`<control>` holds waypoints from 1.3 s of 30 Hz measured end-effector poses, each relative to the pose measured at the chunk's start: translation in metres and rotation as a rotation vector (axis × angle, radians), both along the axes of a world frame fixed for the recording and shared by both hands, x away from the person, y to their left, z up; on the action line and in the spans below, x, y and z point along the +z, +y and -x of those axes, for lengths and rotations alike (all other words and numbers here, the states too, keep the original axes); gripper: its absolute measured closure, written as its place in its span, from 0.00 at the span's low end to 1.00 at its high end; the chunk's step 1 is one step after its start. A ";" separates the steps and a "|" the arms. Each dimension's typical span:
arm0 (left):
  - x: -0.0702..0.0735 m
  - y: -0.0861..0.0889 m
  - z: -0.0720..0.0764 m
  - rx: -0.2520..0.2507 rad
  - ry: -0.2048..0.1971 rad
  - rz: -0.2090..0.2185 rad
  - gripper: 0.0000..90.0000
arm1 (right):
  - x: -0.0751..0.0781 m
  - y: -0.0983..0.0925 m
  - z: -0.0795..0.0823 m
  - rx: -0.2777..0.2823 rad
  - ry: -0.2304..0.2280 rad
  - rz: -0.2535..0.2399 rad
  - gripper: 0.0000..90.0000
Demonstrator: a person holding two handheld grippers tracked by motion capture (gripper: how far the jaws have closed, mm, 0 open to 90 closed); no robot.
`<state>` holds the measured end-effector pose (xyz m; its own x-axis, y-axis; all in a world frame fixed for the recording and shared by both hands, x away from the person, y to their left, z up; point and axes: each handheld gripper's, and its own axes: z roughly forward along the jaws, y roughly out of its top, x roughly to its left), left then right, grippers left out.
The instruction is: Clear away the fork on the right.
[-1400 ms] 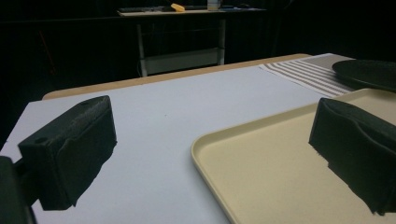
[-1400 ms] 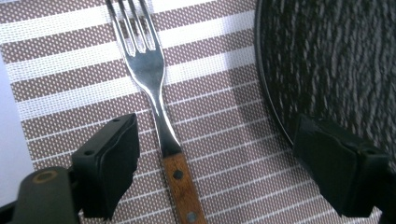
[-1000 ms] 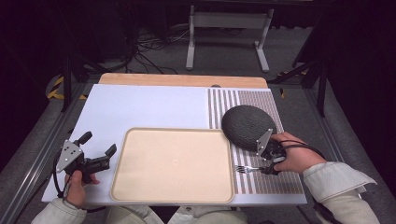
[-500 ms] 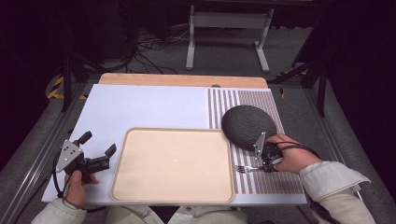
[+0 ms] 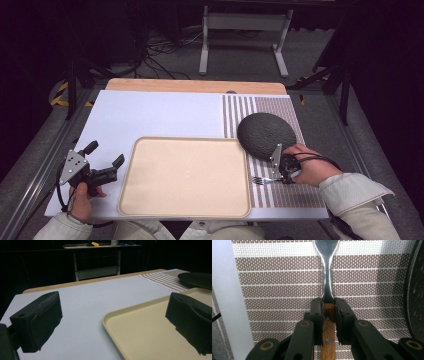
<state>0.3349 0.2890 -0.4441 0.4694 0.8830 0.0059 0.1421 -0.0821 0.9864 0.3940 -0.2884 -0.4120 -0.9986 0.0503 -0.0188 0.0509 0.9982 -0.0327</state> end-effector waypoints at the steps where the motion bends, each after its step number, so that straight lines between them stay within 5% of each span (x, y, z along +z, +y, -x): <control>1: 0.000 0.000 0.000 0.000 0.000 0.000 0.01 | 0.000 0.000 0.000 -0.006 -0.003 -0.005 0.87; 16: 0.000 0.000 0.000 0.000 0.000 0.001 0.01 | 0.027 0.001 0.002 -0.050 -0.051 -0.050 0.87; 39: 0.000 0.000 0.000 0.002 0.002 0.002 0.01 | 0.078 0.030 -0.005 -0.058 -0.145 -0.147 0.87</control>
<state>0.3353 0.2892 -0.4442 0.4680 0.8837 0.0028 0.1445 -0.0797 0.9863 0.3987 -0.2581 -0.3343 -0.9812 0.1205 -0.1505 0.1020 0.9869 0.1248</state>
